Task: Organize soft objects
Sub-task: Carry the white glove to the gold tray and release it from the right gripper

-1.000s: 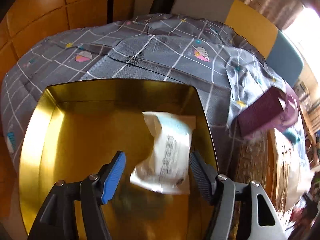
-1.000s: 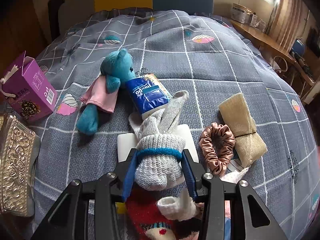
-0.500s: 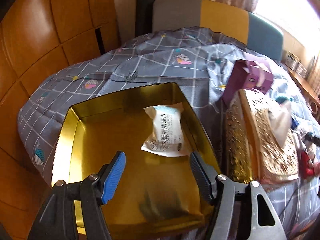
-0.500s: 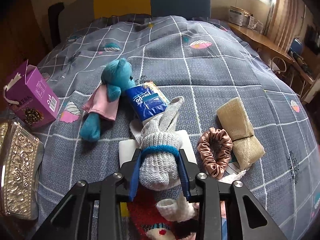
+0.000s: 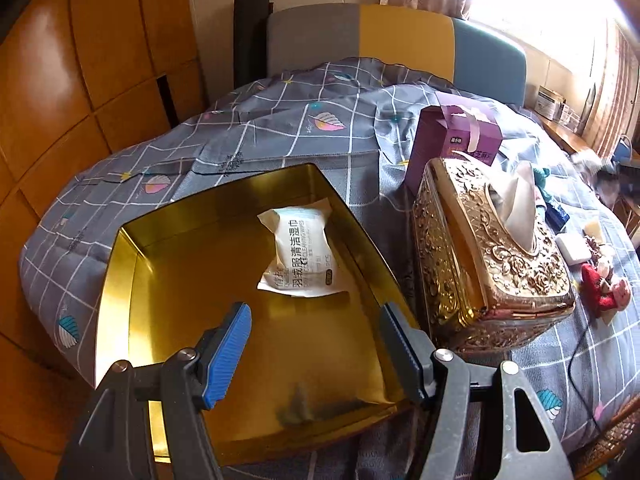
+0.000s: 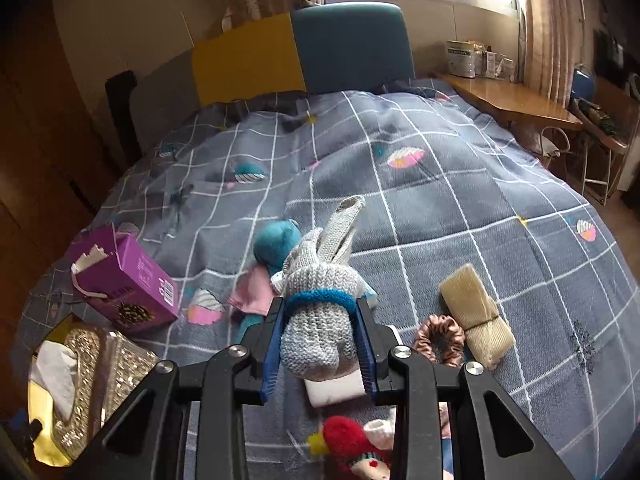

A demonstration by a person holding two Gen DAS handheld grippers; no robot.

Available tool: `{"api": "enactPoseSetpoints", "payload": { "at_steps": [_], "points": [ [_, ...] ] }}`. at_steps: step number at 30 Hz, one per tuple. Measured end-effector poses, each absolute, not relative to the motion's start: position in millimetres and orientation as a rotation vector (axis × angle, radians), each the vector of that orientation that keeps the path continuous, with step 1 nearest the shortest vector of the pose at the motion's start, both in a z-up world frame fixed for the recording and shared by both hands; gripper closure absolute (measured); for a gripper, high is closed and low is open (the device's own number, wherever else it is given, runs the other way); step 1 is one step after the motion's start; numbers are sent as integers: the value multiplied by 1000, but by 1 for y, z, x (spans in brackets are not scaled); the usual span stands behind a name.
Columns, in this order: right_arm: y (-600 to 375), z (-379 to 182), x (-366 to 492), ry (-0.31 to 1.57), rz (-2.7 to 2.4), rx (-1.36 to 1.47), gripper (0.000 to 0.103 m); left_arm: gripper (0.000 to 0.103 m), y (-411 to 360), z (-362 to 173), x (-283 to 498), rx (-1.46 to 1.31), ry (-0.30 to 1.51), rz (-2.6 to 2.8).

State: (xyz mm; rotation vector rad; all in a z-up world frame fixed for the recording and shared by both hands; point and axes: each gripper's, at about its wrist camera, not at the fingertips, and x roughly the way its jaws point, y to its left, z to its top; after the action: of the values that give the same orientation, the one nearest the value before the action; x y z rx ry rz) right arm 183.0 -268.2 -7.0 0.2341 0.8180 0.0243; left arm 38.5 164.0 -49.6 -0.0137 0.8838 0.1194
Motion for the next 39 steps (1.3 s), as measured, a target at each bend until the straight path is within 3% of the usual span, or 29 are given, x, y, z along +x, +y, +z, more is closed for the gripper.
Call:
{"api": "enactPoseSetpoints", "payload": {
  "at_steps": [7,13,21,28,34,37,39],
  "points": [
    [-169,52,210,738,222,154,70,36,177,-54,31,-37,885,117],
    [-41,79,177,697,585,-8,70,36,213,-54,19,-110,870,181],
    [83,15,89,867,932,-259,70,36,269,-54,-3,-220,841,335],
    [129,-58,65,979,912,-422,69,36,270,-53,-10,-217,825,314],
    [124,-72,64,969,887,-455,60,36,259,-51,-9,-190,817,297],
    [118,-65,59,938,875,-429,42,36,254,-45,-10,-158,795,310],
    [110,-57,58,915,873,-392,37,36,253,-41,-11,-146,784,317]
  ]
}}
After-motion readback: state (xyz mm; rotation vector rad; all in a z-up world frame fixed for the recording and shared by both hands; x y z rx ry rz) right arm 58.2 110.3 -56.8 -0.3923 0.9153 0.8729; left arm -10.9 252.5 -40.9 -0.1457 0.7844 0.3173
